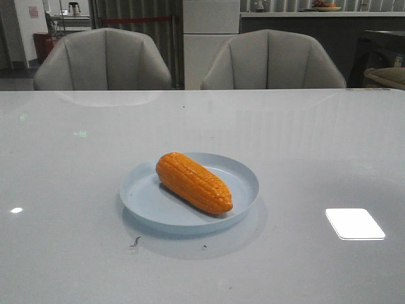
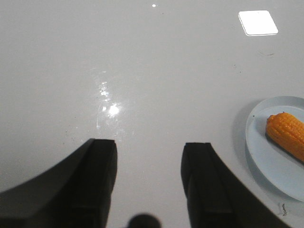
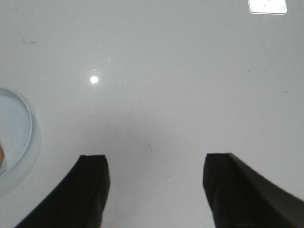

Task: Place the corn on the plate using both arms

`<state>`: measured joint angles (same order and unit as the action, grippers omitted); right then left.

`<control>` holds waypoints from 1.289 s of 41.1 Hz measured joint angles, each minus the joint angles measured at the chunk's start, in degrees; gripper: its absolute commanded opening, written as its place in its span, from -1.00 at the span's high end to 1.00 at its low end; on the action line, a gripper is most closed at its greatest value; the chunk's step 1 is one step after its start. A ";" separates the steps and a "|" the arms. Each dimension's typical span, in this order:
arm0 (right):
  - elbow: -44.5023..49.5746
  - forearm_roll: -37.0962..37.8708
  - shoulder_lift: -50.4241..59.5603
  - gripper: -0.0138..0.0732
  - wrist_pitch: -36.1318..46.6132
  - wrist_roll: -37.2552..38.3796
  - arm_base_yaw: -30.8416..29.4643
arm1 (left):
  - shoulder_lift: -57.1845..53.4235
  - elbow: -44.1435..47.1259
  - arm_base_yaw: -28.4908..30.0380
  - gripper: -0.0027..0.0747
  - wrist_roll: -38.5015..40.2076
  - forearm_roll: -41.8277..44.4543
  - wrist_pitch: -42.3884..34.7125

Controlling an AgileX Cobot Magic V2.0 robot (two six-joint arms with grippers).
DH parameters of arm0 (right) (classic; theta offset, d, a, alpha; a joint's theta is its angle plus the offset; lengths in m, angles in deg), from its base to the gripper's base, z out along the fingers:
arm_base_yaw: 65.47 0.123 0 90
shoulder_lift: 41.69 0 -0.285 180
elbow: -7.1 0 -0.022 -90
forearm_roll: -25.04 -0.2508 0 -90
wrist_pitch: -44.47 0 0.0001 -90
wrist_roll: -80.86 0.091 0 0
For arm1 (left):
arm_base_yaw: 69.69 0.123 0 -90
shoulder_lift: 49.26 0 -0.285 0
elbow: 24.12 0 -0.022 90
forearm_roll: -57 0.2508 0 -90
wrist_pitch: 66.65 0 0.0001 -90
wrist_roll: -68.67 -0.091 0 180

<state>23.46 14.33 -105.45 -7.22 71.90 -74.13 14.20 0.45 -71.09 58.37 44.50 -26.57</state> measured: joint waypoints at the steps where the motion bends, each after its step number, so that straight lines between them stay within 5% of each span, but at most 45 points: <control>1: 1.35 0.00 1.39 -0.54 0.42 -0.04 0.00 | 0.00 0.00 0.00 -0.05 0.00 0.00 0.00; 18: 8.56 0.00 6.63 -0.54 0.87 -0.04 0.00 | 0.00 0.00 0.00 -0.03 0.00 0.00 0.00; 36: 8.56 0.00 6.63 -0.54 0.27 -0.14 0.00 | 0.00 0.00 0.00 0.69 0.00 0.00 0.00; 53: 8.56 0.00 6.63 -0.54 0.27 -0.14 0.00 | 0.00 0.00 0.00 0.70 0.00 0.00 0.00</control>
<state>32.02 14.33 -98.82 -6.95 71.76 -74.13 14.20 0.45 -71.09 58.37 44.50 -26.57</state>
